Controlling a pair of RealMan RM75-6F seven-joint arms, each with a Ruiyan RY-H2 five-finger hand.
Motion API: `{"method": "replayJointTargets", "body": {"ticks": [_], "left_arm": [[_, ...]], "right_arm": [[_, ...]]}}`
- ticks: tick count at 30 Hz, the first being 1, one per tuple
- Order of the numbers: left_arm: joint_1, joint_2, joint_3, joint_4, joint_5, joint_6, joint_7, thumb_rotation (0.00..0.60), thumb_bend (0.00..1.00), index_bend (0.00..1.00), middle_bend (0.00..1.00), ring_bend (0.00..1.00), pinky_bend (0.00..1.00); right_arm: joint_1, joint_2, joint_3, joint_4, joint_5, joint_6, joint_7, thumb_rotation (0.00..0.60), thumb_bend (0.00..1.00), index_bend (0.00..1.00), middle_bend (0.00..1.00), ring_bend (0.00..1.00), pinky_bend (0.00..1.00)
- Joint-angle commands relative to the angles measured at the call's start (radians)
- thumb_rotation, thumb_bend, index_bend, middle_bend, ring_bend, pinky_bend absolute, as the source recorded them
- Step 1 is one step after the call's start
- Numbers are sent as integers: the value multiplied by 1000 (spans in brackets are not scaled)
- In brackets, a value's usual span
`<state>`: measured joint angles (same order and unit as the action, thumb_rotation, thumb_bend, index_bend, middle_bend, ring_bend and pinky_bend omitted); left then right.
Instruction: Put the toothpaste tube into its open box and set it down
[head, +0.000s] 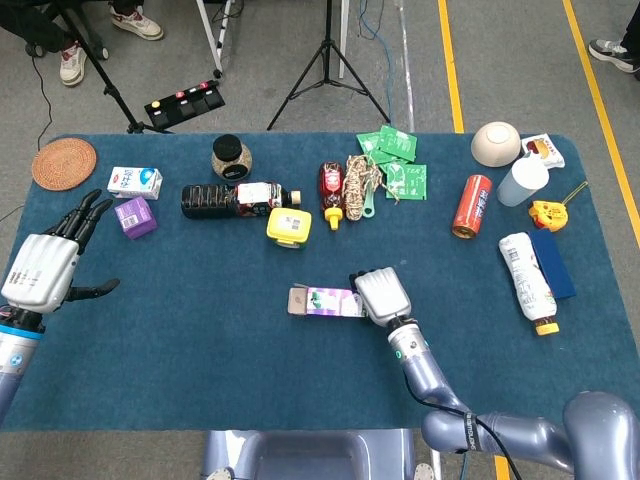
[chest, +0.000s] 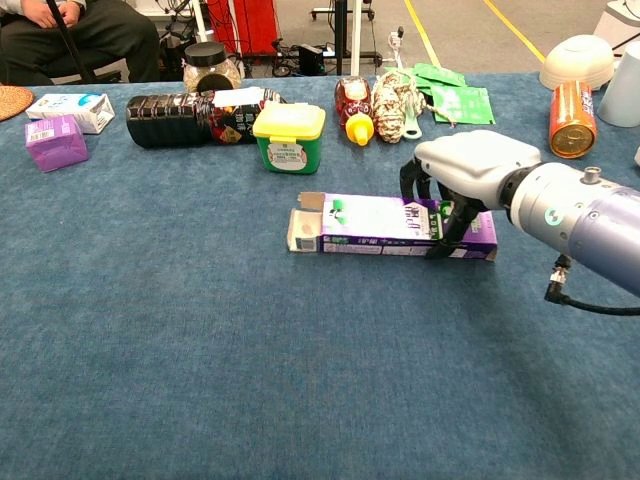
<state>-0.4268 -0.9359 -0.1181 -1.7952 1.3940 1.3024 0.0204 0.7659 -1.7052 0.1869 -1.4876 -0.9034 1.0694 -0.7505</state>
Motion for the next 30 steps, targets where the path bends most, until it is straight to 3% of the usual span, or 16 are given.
{"method": "replayJointTargets", "body": {"ticks": [1,4,8,11,20,30], "left_arm": [[12,11,12,5,11,-6,-2,600,46,0,0,0,221],[26,22,20,-7,12,-8,-19,600,46,0,0,0,210],[56,26,36,-8,31,9,-55,600,46,0,0,0,207],[86,20,63,11,68,30,-85,600,46,0,0,0,200],[206,-61,133,154,174,175,-195,600,47,0,0,0,151],[310,-119,174,239,182,258,-228,600,48,0,0,0,140]], "right_arm": [[8,38,10,-73,59,36,-91,546,0,128,140,198,273],[1,73,19,-135,39,59,-73,452,0,121,107,151,222],[-27,153,13,-239,-24,90,-24,453,0,119,103,145,216],[-71,215,-23,-285,-123,107,71,448,0,121,104,145,216],[-211,365,-144,-234,-493,236,412,448,0,174,140,148,201],[-406,472,-238,-172,-716,520,528,462,0,180,141,134,197]]}}
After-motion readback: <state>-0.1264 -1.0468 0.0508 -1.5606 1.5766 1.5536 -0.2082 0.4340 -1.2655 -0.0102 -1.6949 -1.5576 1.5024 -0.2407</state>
